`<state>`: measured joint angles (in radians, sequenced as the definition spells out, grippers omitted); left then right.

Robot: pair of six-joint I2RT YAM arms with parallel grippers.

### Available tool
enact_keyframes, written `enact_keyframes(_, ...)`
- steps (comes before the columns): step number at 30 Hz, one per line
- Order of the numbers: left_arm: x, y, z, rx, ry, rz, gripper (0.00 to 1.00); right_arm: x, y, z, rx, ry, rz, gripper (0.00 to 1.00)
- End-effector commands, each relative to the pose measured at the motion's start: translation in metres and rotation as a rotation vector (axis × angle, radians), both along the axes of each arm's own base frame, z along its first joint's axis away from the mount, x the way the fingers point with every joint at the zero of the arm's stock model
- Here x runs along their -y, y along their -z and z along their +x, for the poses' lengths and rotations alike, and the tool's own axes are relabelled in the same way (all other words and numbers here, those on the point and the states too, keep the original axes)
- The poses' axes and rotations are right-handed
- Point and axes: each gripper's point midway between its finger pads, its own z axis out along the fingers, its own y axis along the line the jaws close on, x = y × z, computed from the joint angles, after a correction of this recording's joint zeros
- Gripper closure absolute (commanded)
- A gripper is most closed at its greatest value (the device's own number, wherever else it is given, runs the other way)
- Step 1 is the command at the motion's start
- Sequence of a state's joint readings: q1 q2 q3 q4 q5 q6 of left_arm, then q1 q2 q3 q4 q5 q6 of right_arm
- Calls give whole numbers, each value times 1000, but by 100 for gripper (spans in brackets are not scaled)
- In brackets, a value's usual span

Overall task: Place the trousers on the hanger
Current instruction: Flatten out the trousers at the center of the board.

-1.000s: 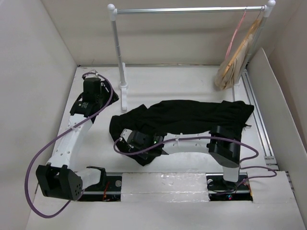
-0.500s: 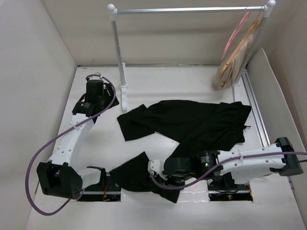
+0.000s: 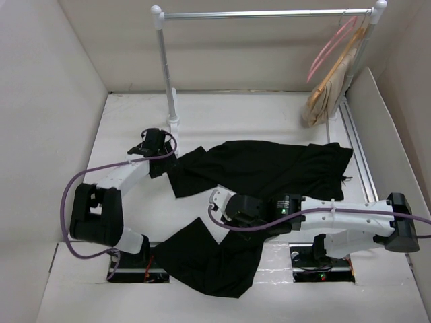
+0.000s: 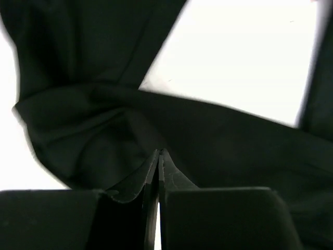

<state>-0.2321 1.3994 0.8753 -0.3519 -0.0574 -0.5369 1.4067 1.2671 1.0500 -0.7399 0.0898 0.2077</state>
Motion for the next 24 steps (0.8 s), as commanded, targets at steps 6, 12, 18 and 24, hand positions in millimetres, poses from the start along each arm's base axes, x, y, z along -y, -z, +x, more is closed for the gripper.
enact_keyframes(6,-7,37,14,-19,-104,-26,52,-10,-10,15,33,111,96,90)
enact_keyframes(12,-14,59,17,-86,-144,26,100,7,-31,44,101,249,136,79)
enact_keyframes(18,-24,-44,21,164,-155,17,100,25,-69,67,178,330,205,75)
enact_keyframes(24,-41,-165,-26,393,-234,-12,100,55,-109,88,257,420,296,72)
